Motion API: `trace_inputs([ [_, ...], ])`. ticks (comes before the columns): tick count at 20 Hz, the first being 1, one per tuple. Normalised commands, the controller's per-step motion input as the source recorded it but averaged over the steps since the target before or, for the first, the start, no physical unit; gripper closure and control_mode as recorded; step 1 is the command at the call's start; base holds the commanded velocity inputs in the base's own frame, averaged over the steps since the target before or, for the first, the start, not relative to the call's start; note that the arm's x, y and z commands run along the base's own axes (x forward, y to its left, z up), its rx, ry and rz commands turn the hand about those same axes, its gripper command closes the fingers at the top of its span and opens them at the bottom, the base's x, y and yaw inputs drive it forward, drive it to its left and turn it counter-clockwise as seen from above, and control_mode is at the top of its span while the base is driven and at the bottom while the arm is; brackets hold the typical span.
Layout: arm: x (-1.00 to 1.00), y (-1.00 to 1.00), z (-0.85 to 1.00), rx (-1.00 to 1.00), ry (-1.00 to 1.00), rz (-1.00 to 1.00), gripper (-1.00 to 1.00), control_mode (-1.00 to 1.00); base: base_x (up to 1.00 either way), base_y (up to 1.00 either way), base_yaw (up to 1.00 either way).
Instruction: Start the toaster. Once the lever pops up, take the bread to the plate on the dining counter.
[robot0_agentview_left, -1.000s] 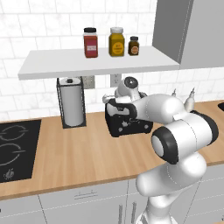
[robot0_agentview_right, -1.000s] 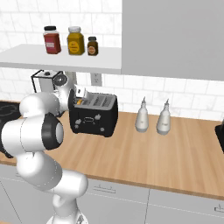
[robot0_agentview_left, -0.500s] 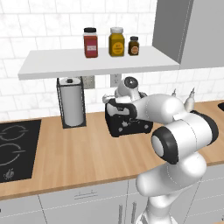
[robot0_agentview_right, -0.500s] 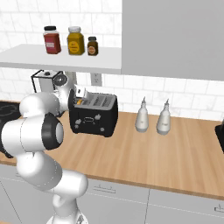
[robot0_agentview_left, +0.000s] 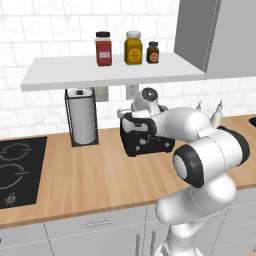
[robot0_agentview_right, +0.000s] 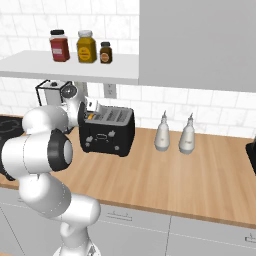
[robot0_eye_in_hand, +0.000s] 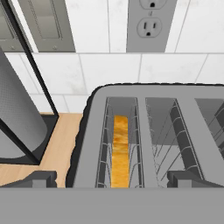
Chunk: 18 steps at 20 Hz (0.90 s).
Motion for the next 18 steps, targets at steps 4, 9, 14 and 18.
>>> trace_inputs([
  [4, 0.00, 0.00, 0.00, 0.00, 0.00, 0.00, -1.00, -1.00, 0.00, 0.00, 0.00],
  [9, 0.00, 0.00, 0.00, 0.00, 0.00, 0.00, -1.00, -1.00, 0.00, 0.00, 0.00],
  [14, 0.00, 0.00, 0.00, 0.00, 0.00, 0.00, -1.00, -1.00, 0.00, 0.00, 0.00],
  [18, 0.00, 0.00, 0.00, 0.00, 0.00, 0.00, -1.00, -1.00, 0.00, 0.00, 0.00],
])
